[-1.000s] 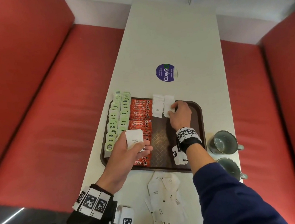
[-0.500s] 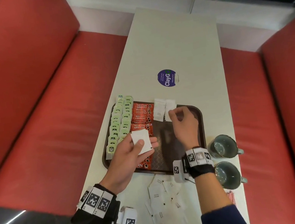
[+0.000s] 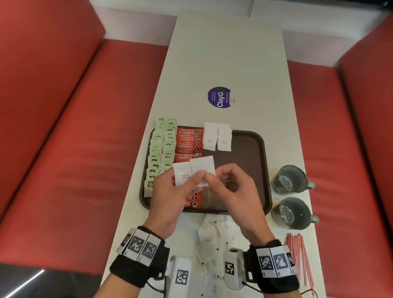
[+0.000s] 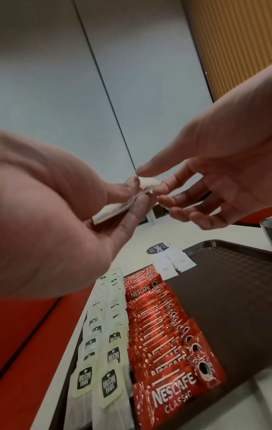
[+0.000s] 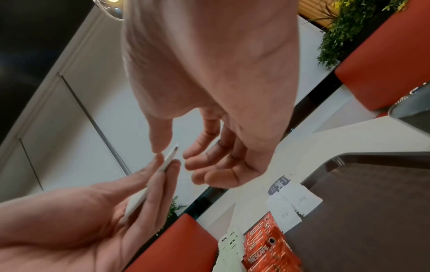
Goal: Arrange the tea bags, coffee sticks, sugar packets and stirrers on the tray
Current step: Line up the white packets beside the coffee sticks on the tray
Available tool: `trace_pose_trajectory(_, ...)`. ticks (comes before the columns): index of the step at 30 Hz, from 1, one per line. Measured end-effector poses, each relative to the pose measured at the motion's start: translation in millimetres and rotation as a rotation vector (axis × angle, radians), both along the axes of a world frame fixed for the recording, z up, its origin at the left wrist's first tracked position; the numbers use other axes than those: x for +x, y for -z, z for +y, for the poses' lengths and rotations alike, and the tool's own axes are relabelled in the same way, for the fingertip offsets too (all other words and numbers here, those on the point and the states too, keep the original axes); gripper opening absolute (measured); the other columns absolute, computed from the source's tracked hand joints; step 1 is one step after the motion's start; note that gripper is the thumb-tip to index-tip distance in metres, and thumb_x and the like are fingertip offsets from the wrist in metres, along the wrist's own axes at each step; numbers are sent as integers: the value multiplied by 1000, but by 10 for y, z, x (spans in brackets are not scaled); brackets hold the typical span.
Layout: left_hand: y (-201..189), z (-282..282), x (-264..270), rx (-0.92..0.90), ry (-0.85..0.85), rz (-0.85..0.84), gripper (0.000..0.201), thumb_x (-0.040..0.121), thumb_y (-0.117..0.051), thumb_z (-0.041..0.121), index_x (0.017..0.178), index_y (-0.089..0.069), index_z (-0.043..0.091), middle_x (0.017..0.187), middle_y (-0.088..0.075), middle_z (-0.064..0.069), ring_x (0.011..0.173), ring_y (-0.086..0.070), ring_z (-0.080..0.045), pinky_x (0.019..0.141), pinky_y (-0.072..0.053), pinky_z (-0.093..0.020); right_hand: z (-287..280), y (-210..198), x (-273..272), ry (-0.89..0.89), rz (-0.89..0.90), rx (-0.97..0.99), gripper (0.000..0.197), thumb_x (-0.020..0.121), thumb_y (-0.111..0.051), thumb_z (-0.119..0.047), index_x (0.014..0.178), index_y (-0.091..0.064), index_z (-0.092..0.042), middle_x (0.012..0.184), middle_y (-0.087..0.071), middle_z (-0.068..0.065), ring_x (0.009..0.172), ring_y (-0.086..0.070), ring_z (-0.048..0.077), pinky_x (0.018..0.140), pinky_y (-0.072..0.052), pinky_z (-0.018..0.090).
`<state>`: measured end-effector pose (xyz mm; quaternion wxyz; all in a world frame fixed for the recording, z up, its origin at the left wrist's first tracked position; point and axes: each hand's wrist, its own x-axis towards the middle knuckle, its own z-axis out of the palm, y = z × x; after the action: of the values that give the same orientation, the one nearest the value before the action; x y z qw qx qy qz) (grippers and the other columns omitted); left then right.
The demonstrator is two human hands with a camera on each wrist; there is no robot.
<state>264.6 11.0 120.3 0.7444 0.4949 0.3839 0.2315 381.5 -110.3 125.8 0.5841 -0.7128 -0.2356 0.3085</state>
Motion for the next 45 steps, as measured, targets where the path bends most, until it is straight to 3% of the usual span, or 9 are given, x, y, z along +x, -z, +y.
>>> trace_pose_trajectory(3,42,-43,-13,-12,5,21,28,100,-74,24,126,-76,14,117,-82,-1,110,-78,-22,86,-64,-30,-17,20,-98,28,-31,25,19,103,-78,-28,95,-66,-15,90,-67,4,83,-62,25,80,-55,42)
trace_pose_trajectory(8,61,-34,-27,-73,-44,27,27,109,-61,31,123,-75,12,109,-81,-11,101,-78,-23,93,-64,-38,-27,-19,-101,107,-106,-2,18,109,-67,-18,95,-55,-15,85,-65,-4,80,-68,9,76,-65,42)
trace_pose_trajectory(11,5,-29,0,-79,-8,5,26,107,-66,29,122,-75,11,107,-80,-11,103,-76,-26,94,-64,-39,-7,-69,-101,79,-271,-41,19,109,-63,-17,94,-50,-16,80,-66,-6,72,-69,8,63,-57,31)
trace_pose_trajectory(18,-71,-24,71,-13,79,-43,27,109,-63,26,133,-74,16,124,-79,-4,120,-74,-24,103,-60,-42,100,-49,-185,-5,-409,-68,19,97,-83,-34,102,-64,-30,112,-69,-15,95,-69,9,76,-57,19)
trace_pose_trajectory(21,-34,7,78,30,43,8,26,109,-65,24,133,-73,18,123,-80,0,118,-75,-20,103,-61,-45,77,-26,-162,1,-408,-73,17,95,-86,-32,105,-72,-29,117,-68,-14,95,-70,5,77,-54,12)
trace_pose_trajectory(32,64,117,132,72,41,126,21,109,-65,29,126,-76,25,116,-82,5,114,-76,-18,99,-63,-48,61,141,95,84,-93,-56,16,92,-89,-23,100,-75,-26,93,-80,-9,93,-76,9,83,-56,16)
trace_pose_trajectory(38,121,266,126,-10,-96,127,19,112,-59,27,121,-75,21,106,-81,-4,97,-77,-20,87,-66,-41,127,430,431,61,5,-161,16,91,-89,-22,99,-76,-26,95,-82,-2,97,-78,17,91,-62,36)
trace_pose_trajectory(43,159,354,40,-37,-39,128,20,113,-57,19,128,-68,27,109,-79,-13,94,-75,-19,86,-65,-35,436,754,898,289,-119,-297,17,91,-89,-20,100,-75,-22,90,-79,-8,84,-74,0,76,-54,13)
trace_pose_trajectory(45,190,355,19,-43,3,122,26,113,-54,14,134,-64,26,111,-79,-11,100,-76,-21,91,-65,-35,620,894,1061,302,-178,-350,16,91,-89,-19,99,-76,-19,90,-77,-8,82,-70,-3,77,-57,14)
